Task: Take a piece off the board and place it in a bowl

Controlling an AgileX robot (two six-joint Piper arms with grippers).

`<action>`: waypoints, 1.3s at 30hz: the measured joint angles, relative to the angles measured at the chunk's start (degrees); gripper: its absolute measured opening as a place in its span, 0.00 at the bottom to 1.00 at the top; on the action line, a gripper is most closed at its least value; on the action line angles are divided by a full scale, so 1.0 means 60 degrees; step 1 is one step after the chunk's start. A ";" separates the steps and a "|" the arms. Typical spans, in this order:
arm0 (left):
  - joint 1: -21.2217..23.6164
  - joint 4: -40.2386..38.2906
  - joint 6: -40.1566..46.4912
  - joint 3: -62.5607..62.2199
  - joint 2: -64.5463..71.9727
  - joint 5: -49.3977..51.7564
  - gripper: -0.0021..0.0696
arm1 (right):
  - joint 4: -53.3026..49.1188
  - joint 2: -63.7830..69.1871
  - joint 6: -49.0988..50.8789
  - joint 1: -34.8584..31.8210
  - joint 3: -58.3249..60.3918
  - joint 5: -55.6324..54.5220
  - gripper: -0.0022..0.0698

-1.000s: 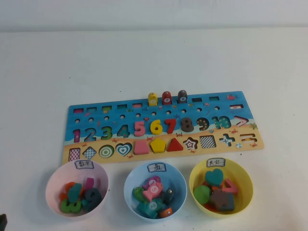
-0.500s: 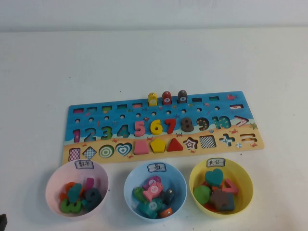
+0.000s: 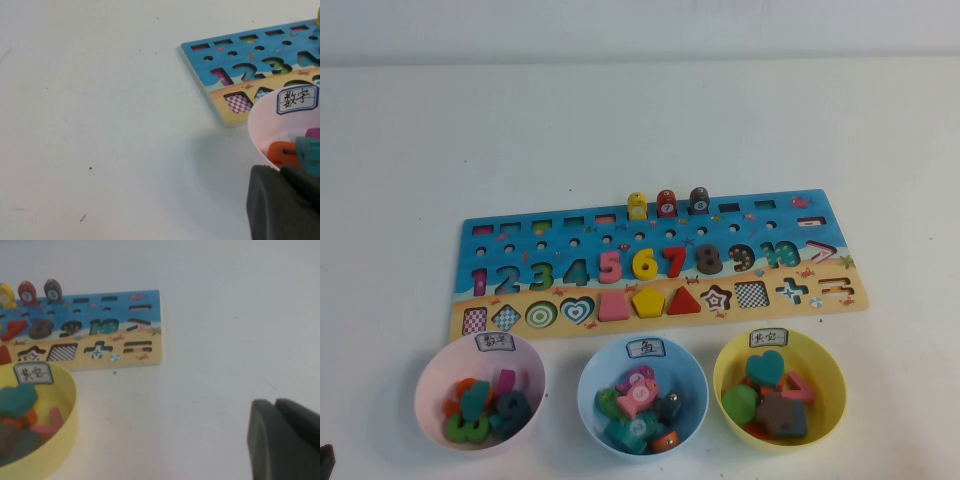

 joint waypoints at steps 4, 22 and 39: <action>0.0000 0.0000 0.0000 0.0000 0.0000 0.0000 0.03 | 0.0706 0.0000 0.0000 0.0000 0.0000 -0.0363 0.01; 0.0000 0.0000 0.0000 0.0000 0.0000 0.0000 0.03 | 0.6311 0.0000 -0.0192 0.0000 -0.0168 -0.2051 0.01; 0.0000 0.0000 0.0000 0.0000 0.0000 0.0000 0.03 | 0.3191 0.8224 -0.0233 0.0000 -0.6413 0.4627 0.01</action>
